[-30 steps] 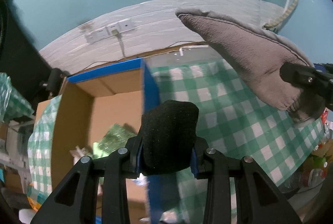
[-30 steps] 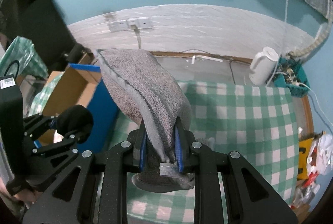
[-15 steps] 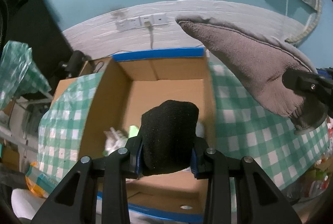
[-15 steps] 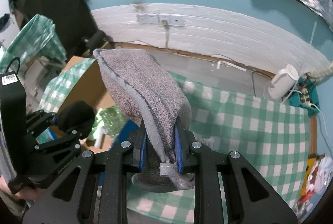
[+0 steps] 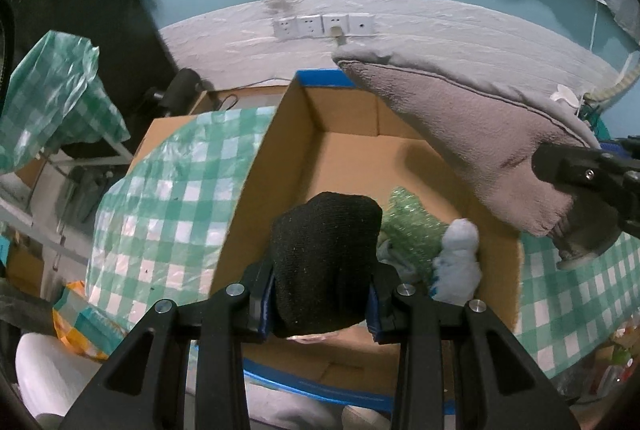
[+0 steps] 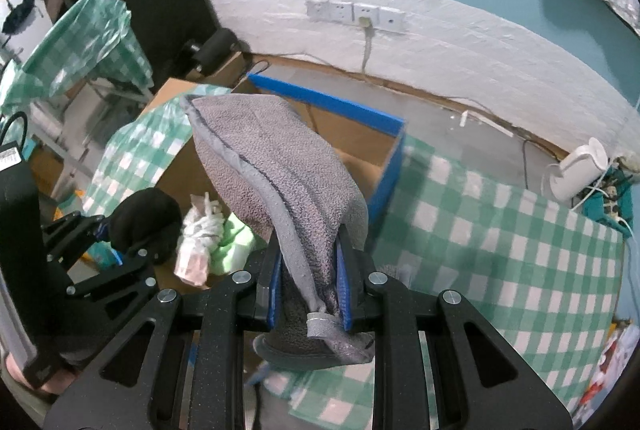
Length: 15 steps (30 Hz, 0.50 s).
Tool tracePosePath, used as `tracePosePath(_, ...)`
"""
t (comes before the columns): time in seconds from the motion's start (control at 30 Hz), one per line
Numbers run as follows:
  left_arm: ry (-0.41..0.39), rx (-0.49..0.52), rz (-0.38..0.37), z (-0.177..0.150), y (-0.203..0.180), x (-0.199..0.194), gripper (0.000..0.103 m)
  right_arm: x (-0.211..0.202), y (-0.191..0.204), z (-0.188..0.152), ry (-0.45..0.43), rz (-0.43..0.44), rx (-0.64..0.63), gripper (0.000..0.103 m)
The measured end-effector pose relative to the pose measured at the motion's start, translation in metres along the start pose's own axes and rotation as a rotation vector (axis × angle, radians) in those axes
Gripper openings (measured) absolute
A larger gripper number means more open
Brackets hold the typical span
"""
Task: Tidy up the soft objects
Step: 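Carry both items to the box and release them inside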
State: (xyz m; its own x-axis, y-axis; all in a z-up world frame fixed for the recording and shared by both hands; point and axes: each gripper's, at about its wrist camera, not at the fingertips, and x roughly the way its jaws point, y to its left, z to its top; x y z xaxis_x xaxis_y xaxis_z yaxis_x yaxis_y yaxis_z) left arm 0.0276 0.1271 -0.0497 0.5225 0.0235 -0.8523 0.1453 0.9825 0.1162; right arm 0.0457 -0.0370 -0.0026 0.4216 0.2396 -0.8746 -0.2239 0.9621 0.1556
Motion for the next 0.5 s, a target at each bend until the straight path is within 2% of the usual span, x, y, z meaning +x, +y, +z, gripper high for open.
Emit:
tracePosePath(0.13,0.01,-0.014,0.01,-0.006,0.009,0.006,0.038,0.014,0.011,0.005,0.019,0.022,0.0,0.022)
tracePosePath(0.27,0.044,-0.044,0.007,-0.008,0.016,0.011,0.043,0.022,0.013,0.012,0.015,0.058,0.038,0.037)
tracePosePath(0.3,0.042,-0.051,0.003,-0.008,0.018,0.009,0.05,0.021,0.013,0.012,0.008,0.064,0.04,0.04)
tracePosePath(0.37,0.034,-0.055,0.002,-0.009,0.018,0.006,0.06,0.019,0.014,0.015,-0.015,0.06,0.043,0.059)
tracePosePath(0.43,0.018,-0.05,0.008,-0.01,0.018,0.001,0.068,0.015,0.015,0.015,-0.037,0.042,0.039,0.062)
tracePosePath(0.5,0.001,-0.048,0.015,-0.009,0.018,-0.003,0.069,0.012,0.015,0.016,-0.042,0.029,0.033,0.062)
